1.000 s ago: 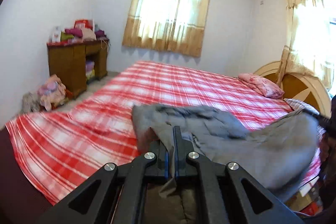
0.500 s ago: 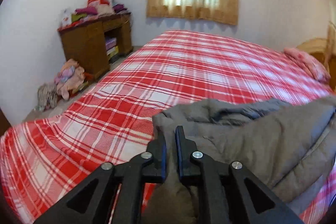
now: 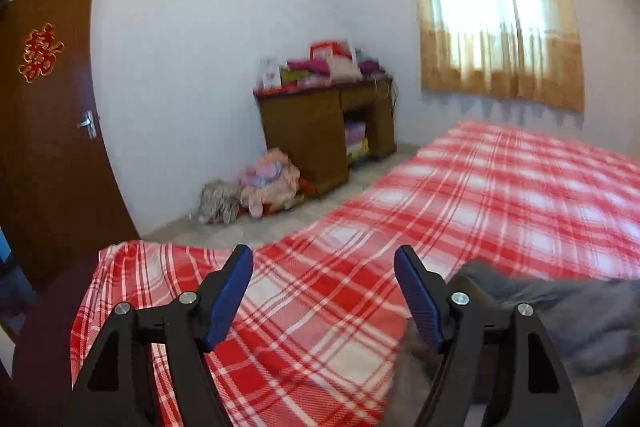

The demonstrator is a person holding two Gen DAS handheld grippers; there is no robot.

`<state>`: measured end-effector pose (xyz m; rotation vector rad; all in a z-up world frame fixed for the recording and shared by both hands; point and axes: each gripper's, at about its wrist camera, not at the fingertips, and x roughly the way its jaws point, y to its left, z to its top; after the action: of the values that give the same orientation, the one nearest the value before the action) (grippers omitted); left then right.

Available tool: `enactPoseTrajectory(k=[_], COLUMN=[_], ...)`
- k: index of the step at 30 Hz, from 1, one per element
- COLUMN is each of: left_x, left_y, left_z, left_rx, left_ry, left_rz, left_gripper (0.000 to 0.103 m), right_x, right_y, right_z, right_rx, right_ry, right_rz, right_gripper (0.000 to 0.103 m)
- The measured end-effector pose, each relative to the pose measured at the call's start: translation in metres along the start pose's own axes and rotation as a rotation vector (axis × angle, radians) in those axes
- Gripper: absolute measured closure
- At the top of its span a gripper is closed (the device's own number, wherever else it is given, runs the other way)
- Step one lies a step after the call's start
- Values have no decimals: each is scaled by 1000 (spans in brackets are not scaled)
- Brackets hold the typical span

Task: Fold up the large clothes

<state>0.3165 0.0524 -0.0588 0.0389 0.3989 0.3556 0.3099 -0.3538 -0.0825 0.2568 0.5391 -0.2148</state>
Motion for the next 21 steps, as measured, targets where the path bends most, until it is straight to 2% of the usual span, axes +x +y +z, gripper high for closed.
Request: enactPoseTrajectory(k=[1,3,7,9,13,15,21], left_x=[-10,-21,-25,-12,32,52,63], left_y=[-12,-39,-98,-123,-150,-154,-166], left_z=[-2,-6,-23,-33,-54,-65,-80], left_rx=[25,101,255,324,381,388,372], left_ry=[-15,-27,-52,-36,79,141,140], left_rz=[-23,-63,-132,-133,-126,-134,-145], left_gripper=[25,24,22,22,22,22,18], right_x=[-3,-5,17,36,76,86,90], right_y=[12,45,109,127,119,112,108], right_z=[-4,-18,-48,-56,-65,-71,-76], right_rx=[-27,-101,-268,-349,-354,-325,-313], right_ry=[-4,9,111,132,201,217,212], right_rz=[7,31,102,67,4,21,24], right_gripper=[26,35,48,50,50,50,50])
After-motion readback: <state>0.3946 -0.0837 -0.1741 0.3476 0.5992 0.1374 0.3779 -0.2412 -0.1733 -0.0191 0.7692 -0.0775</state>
